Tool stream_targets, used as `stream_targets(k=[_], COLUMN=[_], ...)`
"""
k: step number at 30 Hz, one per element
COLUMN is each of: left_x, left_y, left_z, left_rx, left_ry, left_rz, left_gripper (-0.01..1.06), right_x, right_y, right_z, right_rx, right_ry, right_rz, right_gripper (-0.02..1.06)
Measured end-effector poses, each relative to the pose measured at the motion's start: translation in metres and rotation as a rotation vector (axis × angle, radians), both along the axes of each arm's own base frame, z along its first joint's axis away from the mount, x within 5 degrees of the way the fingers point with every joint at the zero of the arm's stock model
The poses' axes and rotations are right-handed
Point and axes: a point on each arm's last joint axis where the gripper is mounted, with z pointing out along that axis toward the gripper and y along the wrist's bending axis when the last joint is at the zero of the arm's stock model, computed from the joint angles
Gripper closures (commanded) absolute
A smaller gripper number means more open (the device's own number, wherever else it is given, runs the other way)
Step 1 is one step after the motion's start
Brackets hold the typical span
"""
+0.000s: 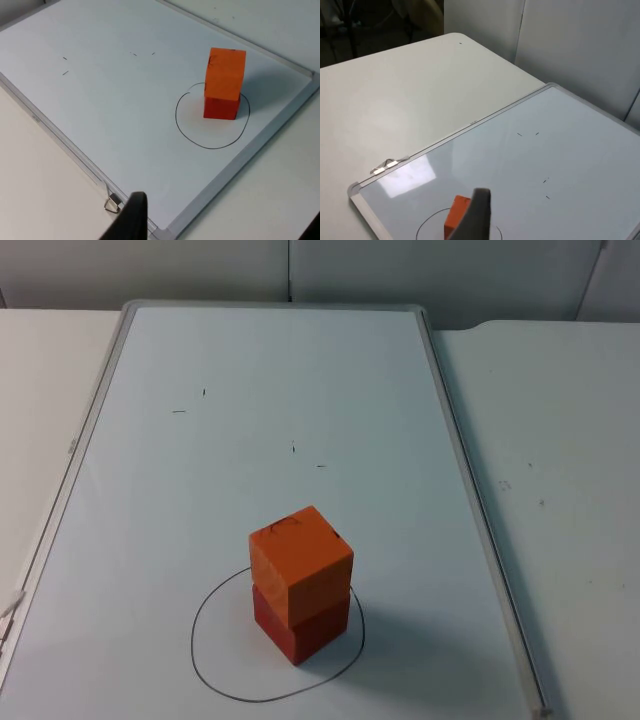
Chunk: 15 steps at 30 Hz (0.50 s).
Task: Pick up one cube with the left hand and another cube with the right hand. First place the cube in the right hand at the target position, then stack the cube in the left hand on top.
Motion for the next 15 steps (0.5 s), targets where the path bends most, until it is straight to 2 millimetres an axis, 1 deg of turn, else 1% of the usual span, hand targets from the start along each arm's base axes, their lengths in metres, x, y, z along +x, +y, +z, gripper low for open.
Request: stream_targets(k=[6,9,12,13,15], left_x=[0.0000,-0.0005,-0.0022,-0.0022,-0.0041], left_y=[0.0000,-0.0002,-0.0010,-0.0010,-0.0022], left_z=[0.0000,0.0000,0.0000,0.0000,0.0000], left_rx=[0.000,0.000,0.000,0.000,0.000], left_ry=[0.000,0.000,0.000,0.000,0.000], left_rz=[0.000,0.029,0.135,0.135,0.261], left_gripper=[0.00,0.00,0.00,0.00,0.00], right_x=[0.0008,0.0013,0.0014,0.0014,0.0015], right_y=[-0.0022,-0.0027,-0.0029,-0.0029,-0.0030], right_z=[-0.0023,-0.0024,-0.0024,-0.0024,-0.0024], right_rx=[-0.041,-0.052,-0.055,-0.055,-0.056], right_ry=[-0.003,-0.010,-0.013,-0.013,-0.014], right_rz=[-0.013,-0.016,-0.017,-0.017,-0.018], right_gripper=[0.22,0.22,0.22,0.22,0.22])
